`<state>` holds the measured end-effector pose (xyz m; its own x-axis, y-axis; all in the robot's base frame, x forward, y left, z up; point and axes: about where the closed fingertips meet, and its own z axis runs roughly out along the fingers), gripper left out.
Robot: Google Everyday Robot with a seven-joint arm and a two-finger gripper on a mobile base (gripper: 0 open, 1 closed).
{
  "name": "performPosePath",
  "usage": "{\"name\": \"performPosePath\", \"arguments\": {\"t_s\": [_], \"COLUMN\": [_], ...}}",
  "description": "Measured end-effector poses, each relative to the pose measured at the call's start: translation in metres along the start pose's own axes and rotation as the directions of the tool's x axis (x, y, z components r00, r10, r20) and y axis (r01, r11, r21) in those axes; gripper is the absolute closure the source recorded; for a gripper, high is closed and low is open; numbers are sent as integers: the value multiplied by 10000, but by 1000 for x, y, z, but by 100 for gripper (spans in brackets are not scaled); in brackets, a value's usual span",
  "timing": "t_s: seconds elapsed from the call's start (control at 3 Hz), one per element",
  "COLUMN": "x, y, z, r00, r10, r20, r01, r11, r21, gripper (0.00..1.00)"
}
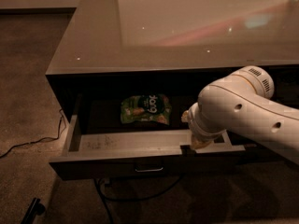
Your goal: Open top drawer
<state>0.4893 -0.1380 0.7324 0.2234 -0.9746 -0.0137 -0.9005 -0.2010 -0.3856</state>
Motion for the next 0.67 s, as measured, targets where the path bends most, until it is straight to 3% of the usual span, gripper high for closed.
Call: {"name": "performPosePath", "arguments": {"t_s": [0.67], "x": [5], "y": [-9], "z": [11], "r00": [10000], "r10": [58], "r20": [5], "r01": [-58], "r11": [9995], "r21": [315], "gripper": [88]}}
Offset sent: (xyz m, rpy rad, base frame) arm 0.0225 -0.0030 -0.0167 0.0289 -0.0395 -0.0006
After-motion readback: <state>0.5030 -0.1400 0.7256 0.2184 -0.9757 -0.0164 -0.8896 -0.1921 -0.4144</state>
